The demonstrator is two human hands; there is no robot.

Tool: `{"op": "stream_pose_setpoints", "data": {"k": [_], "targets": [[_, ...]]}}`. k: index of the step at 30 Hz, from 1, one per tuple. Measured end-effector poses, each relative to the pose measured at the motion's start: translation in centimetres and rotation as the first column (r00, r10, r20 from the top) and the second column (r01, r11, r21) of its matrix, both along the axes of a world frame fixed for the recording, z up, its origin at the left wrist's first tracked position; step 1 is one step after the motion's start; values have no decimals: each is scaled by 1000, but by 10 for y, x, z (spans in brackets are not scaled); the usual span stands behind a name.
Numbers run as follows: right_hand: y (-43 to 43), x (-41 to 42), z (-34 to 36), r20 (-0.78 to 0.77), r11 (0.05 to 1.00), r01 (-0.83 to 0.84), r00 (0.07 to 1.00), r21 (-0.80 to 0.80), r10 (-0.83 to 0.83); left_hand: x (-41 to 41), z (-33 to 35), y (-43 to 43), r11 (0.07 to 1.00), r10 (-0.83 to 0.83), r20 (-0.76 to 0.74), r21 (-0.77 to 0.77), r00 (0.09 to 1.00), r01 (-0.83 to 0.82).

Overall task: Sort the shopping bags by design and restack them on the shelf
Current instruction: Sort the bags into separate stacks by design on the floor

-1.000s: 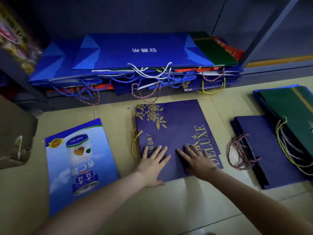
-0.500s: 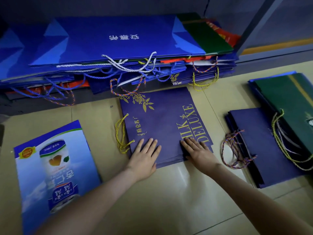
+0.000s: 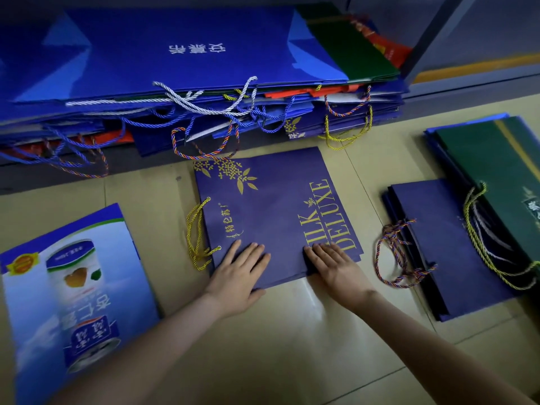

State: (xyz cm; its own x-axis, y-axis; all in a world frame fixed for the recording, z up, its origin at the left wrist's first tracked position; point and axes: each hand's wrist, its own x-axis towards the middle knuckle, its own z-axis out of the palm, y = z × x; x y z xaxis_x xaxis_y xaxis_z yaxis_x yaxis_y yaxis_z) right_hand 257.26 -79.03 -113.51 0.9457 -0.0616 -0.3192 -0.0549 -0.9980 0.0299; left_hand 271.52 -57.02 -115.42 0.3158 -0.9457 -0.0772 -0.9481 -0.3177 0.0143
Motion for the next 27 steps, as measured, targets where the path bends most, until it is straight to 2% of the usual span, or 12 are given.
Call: {"op": "stream_pose_setpoints", "data": {"k": [3, 5, 8, 11, 14, 16, 20, 22, 25, 27], "targets": [[2, 22, 12, 123, 995, 58, 990, 78, -68, 28, 33, -13, 974, 134, -29, -181, 990, -137], [3, 50, 25, 220, 994, 73, 971, 87, -91, 64, 61, -28, 931, 226, 91, -314, 970, -187], [-3, 106, 50, 388, 988, 98, 912, 117, -137, 128, 106, -52, 896, 357, 278, -373, 892, -242], [-11, 165, 81, 528, 980, 120, 828, 159, -187, 174, 144, -70, 858, 493, 339, -340, 801, -385], [-14, 208, 108, 587, 976, 121, 783, 183, -207, 208, 152, -77, 799, 599, 327, -181, 731, -573], [-13, 225, 117, 594, 979, 119, 781, 163, -194, 222, 149, -73, 770, 622, 328, -89, 711, -632], [-9, 235, 122, 619, 979, 141, 759, 146, -202, 224, 146, -58, 857, 469, 493, -55, 732, -512], [-4, 235, 123, 633, 981, 129, 751, 144, -191, 224, 151, -54, 901, 409, 525, -102, 747, -422], [2, 230, 129, 639, 990, 113, 756, 84, -141, 218, 159, -42, 942, 333, 581, -245, 743, -231], [3, 227, 138, 628, 992, 120, 768, 46, -122, 204, 165, -33, 919, 323, 542, -377, 776, -119]]}}
